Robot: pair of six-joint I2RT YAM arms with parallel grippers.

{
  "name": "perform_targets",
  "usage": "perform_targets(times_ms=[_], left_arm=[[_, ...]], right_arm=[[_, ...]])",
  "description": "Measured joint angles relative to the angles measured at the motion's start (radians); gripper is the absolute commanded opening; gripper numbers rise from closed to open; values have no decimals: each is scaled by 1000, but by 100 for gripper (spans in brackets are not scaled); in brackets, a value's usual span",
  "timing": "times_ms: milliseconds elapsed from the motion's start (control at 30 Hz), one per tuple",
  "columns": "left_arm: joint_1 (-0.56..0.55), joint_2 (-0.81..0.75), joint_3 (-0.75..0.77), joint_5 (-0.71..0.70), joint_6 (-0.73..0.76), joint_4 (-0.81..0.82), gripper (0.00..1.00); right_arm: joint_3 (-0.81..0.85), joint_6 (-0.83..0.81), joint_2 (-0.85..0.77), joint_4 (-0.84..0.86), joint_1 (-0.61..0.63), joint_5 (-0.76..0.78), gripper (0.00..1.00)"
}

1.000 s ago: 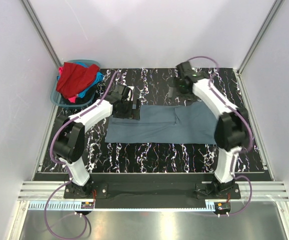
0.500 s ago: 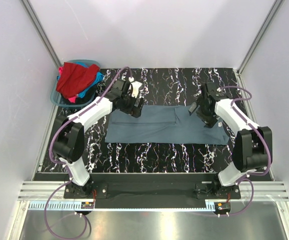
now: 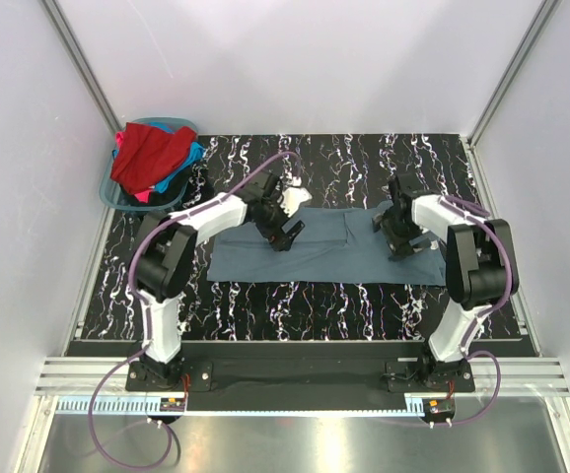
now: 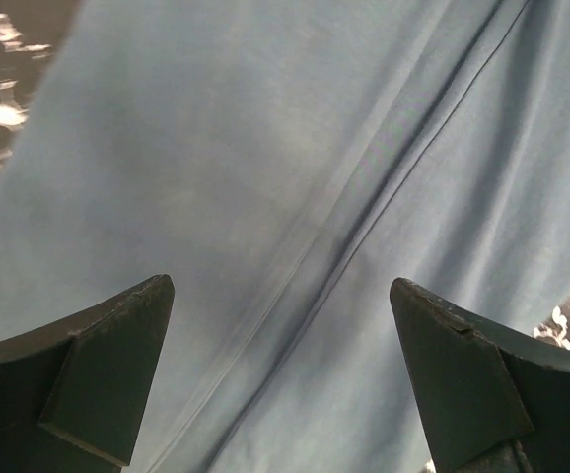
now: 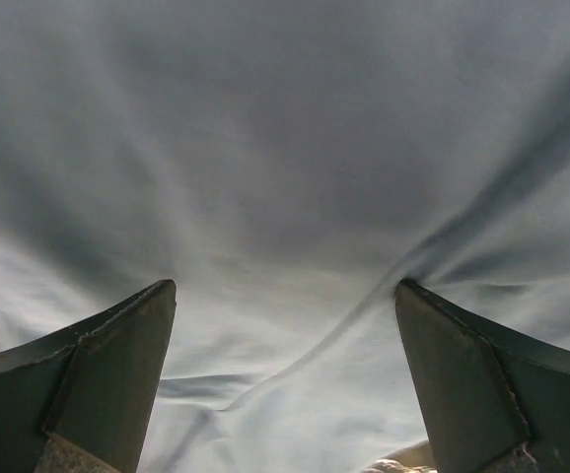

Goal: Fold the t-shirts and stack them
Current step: Fold the tshirt

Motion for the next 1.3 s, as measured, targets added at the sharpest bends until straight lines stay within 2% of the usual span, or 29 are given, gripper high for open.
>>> perform_targets(times_ms=[267,433,567,733,833,1000,1100,1233,1300], left_arm=[[-46,150,146,-121,-100,-29,99],[-89,146,125,-232,-213,-9,99],[-114,90,28,-305,-361,53,99],[-133,-26,-142,-359,-614,133,99],[-171,-67,-189,-398,-771,132,99],[-311,-66,-161,-477,-1017,48,99],[-377,-50,-134,-483,-1104,15,99],[-387,-37,-113,-481,-1213,0,99],[-392,-28,-95,-493,-1259,-19,99]], right_arm=[[76,14,76,2,-21,-21,100],[105,-16,98,-6,-22,-24,100],[182,-98,153,-25,-22,-23,99],[430,-253,322,-47,-21,-39,100],[589,-345,424,-37,-13,-55,100],[835,-455,573,-58,2,-100,100],[1030,-499,686,-104,16,-130,100],[1343,-559,861,-178,72,-136,100],[1424,-585,908,-181,112,-133,100]])
